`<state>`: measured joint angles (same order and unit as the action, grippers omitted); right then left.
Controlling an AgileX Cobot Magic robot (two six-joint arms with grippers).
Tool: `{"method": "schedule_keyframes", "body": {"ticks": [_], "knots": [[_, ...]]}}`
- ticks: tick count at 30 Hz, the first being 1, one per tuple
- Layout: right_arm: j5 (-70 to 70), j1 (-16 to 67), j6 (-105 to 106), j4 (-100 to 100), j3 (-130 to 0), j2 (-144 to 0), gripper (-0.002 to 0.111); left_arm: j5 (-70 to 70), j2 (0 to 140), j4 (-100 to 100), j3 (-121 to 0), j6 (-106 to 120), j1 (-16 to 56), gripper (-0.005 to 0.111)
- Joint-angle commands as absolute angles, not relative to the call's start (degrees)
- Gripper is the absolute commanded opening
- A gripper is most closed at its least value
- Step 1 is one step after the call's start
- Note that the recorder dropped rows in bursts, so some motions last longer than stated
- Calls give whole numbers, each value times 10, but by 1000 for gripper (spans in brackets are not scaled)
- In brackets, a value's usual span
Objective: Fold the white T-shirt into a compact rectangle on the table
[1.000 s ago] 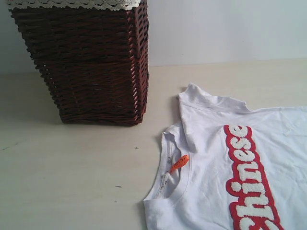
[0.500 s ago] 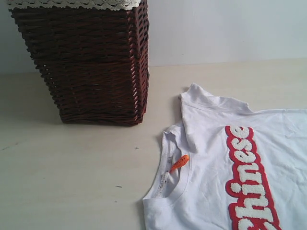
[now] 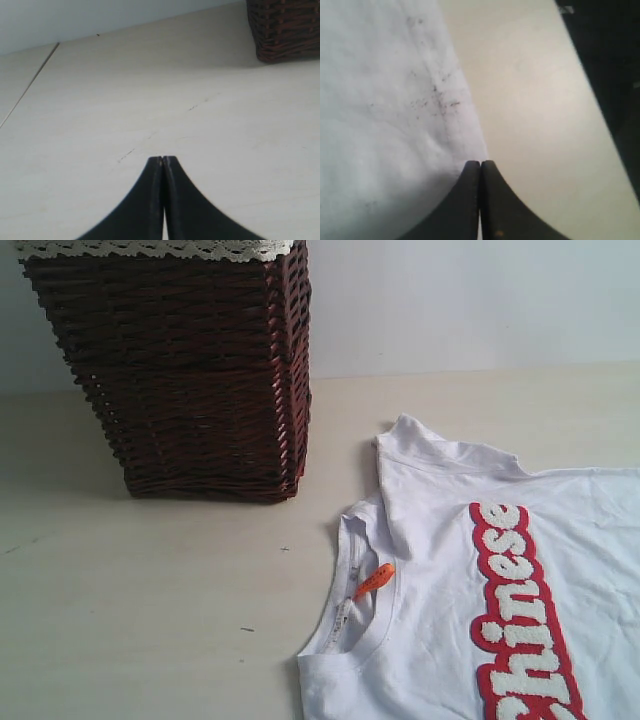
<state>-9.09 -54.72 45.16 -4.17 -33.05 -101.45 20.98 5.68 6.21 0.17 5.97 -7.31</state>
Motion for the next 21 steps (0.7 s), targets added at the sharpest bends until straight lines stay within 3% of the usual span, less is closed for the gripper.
{"method": "schedule_keyframes", "body": {"ticks": [1, 21], "knots": [[-100, -549, 448, -35, -331, -1062, 0, 208, 58, 57, 0, 56, -74, 0], [-38, -551, 448, -105, -331, -1037, 0, 208, 58, 57, 0, 56, -74, 0]]}}
